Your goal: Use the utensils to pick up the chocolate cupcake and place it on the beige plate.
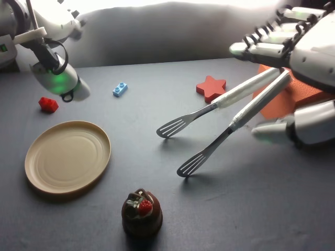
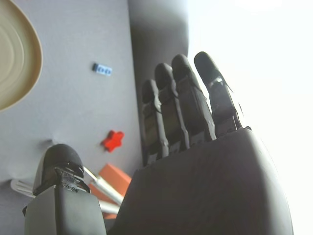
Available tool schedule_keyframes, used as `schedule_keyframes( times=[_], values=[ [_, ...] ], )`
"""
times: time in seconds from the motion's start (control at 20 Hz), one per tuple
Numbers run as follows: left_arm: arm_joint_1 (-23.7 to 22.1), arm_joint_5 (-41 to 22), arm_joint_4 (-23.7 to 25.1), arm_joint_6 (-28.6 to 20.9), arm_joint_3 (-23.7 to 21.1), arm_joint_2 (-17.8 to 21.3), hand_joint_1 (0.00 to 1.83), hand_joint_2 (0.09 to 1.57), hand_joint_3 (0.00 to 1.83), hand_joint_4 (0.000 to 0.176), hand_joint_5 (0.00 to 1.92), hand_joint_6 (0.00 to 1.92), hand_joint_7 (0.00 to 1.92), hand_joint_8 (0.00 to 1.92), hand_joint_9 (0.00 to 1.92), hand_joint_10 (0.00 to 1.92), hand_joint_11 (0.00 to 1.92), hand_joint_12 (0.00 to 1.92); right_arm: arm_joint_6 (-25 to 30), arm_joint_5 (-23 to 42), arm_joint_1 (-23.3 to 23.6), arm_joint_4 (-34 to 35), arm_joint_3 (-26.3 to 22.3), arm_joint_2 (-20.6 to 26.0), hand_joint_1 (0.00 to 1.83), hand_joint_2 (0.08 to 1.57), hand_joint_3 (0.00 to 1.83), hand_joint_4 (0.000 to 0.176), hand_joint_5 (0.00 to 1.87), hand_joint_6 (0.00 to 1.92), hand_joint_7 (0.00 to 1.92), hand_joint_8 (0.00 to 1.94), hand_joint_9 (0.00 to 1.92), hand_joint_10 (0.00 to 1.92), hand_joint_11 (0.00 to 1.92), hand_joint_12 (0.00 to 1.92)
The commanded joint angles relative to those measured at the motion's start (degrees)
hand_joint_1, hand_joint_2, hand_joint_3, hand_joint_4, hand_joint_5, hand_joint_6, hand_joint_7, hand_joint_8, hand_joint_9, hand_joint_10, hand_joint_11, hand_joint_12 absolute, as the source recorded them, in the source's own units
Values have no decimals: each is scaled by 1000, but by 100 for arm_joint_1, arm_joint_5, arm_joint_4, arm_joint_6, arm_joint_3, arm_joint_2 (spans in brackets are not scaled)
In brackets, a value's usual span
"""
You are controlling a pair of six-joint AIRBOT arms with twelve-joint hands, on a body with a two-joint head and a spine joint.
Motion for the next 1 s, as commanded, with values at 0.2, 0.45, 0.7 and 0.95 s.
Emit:
schedule_keyframes(
  times=[0.2, 0.45, 0.7, 0.95],
  values=[
    [-103, -173, 375, 26, -45, 23, 241, 1031, 0, 0, 81, 7, 88, 7, 64, 5, 0, 205, 465, -558, 567, -54, 518, -404, 183, 931, 4, 0, 79, 1, 104, 1, 130, 4, 0, 465],
    [-120, -196, 376, 66, 3, 4, 242, 1031, 0, 0, 86, 6, 93, 7, 65, 4, 0, 210, 439, -317, 664, -57, 1061, -957, 191, 931, 2, 0, 79, 0, 104, 1, 132, 3, 0, 473],
    [-105, -184, 376, 202, 58, 8, 242, 1031, 0, 0, 86, 5, 94, 5, 65, 3, 0, 211, 132, 942, 266, 88, 1086, -1080, 191, 931, 2, 0, 79, 0, 104, 1, 133, 3, 0, 474],
    [-117, -180, 377, 217, 60, 4, 311, 1046, 3, 0, 106, 6, 108, 5, 73, 3, 0, 212, 93, 962, 173, 133, 1088, -1150, 247, 949, 3, 0, 111, 1, 143, 3, 169, 2, 0, 562]
  ],
)
